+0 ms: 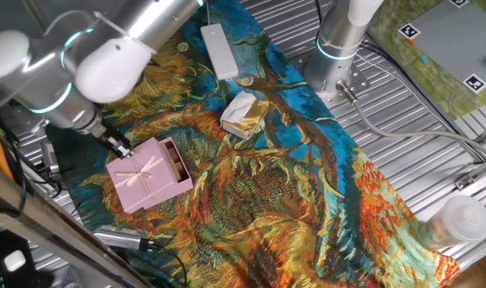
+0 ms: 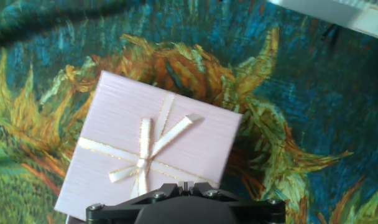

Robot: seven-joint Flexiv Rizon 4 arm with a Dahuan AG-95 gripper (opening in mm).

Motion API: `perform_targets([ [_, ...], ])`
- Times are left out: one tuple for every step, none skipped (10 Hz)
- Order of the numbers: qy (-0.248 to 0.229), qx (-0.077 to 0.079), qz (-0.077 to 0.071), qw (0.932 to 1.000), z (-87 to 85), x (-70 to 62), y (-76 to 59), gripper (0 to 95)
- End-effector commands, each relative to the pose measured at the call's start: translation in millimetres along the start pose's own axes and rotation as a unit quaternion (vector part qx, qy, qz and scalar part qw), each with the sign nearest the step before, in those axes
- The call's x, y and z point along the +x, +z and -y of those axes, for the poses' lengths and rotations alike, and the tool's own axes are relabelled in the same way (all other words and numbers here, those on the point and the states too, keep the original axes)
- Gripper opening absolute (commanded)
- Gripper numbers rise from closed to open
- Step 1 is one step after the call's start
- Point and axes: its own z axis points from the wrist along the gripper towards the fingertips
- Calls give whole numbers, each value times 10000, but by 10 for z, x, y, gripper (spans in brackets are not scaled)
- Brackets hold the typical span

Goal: Slide the outer casing onto the gift box

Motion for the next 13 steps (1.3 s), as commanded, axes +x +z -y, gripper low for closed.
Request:
perform_targets([
  [25,-56,74,10000,-14,78,23,0],
  [39,-73,100,9999,-22,102,33,0],
  [40,-91,119,9999,-28,128,45,0],
  [46,-126,134,9998,-23,134,45,0],
  [60,-166,178,9997,-23,134,46,0],
  [65,-174,201,9996,-22,133,52,0],
  [58,-161,226,9996,-21,132,55,0],
  [58,-163,241,9996,-21,132,56,0],
  [61,-171,267,9995,-21,132,56,0],
  [40,-163,274,9995,-21,131,56,0],
  [11,-156,286,9995,-20,131,56,0],
  [-21,-144,313,9994,-20,130,56,0],
  [-62,-129,339,9993,-19,128,55,0],
])
